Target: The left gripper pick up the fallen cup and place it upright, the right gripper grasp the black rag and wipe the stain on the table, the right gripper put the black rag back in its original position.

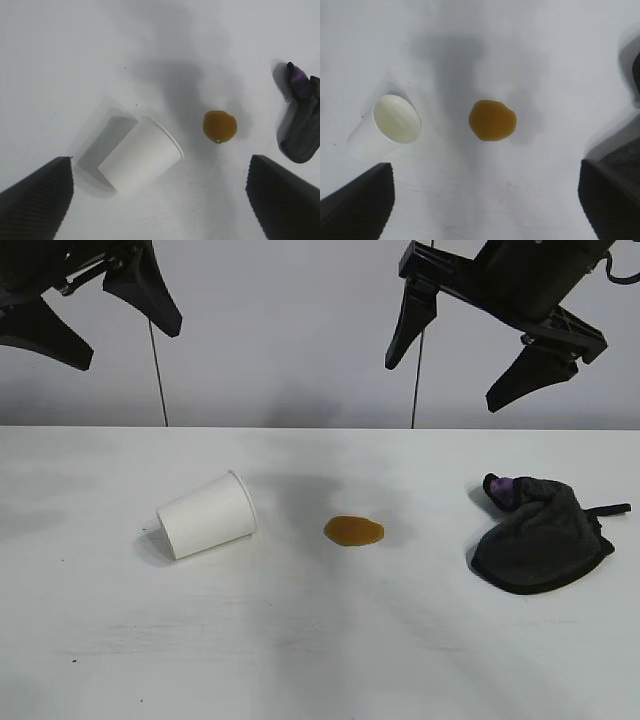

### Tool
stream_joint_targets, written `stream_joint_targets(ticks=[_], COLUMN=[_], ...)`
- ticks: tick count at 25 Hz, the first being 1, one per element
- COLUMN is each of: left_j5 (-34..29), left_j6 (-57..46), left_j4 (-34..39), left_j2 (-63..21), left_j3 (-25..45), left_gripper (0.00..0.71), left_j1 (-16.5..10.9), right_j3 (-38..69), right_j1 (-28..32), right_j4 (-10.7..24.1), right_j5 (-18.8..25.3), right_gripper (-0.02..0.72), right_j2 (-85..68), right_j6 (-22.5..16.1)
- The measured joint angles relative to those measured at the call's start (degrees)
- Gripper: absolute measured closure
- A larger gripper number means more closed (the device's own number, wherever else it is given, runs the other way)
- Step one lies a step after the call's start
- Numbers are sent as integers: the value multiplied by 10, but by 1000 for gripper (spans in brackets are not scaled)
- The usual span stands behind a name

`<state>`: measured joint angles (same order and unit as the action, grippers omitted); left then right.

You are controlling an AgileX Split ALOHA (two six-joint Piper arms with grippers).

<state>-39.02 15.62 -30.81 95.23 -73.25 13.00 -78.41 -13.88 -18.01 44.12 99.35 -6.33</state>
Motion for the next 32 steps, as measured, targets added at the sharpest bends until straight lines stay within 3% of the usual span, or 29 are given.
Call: stream_joint_targets(ticks=[27,30,32], left_j5=[1,-50,-121], left_j6=[4,72,139], left_j4=[-24,-26,-21], left_j2=[0,4,12], left_j3=[-1,-16,-31], left_gripper=[35,35,35], left_j1=[0,0,5], right_j3=[0,0,0], right_j1=[0,0,0], right_j4=[0,0,0], right_j5=[-2,2,12], right_gripper=[9,9,9], right_j2=[0,0,0], right_j6=[1,1,2])
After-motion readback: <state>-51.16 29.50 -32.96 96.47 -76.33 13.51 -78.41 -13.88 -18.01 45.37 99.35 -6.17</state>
